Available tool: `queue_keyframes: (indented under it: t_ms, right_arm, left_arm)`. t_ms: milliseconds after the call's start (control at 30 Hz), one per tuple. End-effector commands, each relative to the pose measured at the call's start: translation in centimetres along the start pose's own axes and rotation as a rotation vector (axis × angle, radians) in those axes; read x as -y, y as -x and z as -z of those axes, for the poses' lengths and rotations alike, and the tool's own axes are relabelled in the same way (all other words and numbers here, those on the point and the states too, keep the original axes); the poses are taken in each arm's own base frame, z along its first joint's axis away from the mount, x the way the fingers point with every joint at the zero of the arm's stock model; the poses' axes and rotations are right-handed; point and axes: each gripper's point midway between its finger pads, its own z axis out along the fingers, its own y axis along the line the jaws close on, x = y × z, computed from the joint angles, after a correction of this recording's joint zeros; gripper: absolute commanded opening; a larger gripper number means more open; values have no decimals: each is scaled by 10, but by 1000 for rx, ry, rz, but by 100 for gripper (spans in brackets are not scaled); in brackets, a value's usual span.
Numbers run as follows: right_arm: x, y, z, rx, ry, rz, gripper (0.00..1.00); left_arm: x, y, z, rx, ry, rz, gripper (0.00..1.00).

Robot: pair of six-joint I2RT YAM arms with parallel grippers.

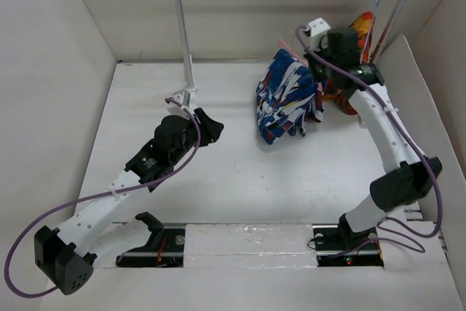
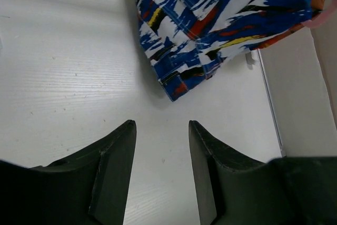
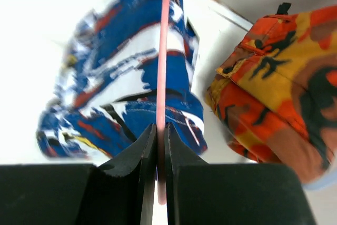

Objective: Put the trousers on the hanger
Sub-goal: Pick up the hanger at the center of the board.

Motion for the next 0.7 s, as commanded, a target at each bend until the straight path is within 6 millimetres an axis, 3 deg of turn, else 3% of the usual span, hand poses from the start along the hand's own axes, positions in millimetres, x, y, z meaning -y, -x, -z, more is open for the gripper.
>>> queue_keyframes:
  t_ms: [0, 67, 133, 167, 200, 233, 400, 467, 567, 633, 667]
  right_arm:
    - [-8, 75, 41, 384, 220, -163, 0]
    - [-7, 77, 51, 454, 313, -226, 0]
    - [-1, 93, 70, 547, 317, -227, 0]
    - [1, 87, 70, 555, 335, -275, 0]
    - [5, 101, 94, 645, 361, -295, 0]
    - [5, 101, 94, 646, 361, -295, 0]
    - [20, 124, 133, 753, 314, -301, 0]
    - [24, 123, 136, 753, 307, -302, 0]
    - [19, 115, 132, 723, 325, -306, 0]
    - [9, 100, 121, 685, 340, -313, 0]
    - [7, 95, 117, 675, 342, -315, 0]
  left_arm:
    - [18, 21, 1, 51, -52, -3, 40]
    - [20, 21, -2, 44, -53, -6, 40]
    - [20, 21, -2, 44, -53, -6, 40]
    - [21, 21, -3, 43, -54, -8, 40]
    - [21, 22, -4, 41, -52, -8, 39]
    - [21, 22, -4, 41, -52, -8, 39]
    - [21, 18, -9, 26, -48, -13, 39]
    - [19, 12, -13, 5, -45, -11, 39]
    - [32, 11, -25, -8, -97, 15, 46]
    - [50, 30, -32, 31, -140, 57, 55]
    - [59, 23, -43, -12, -172, 72, 56]
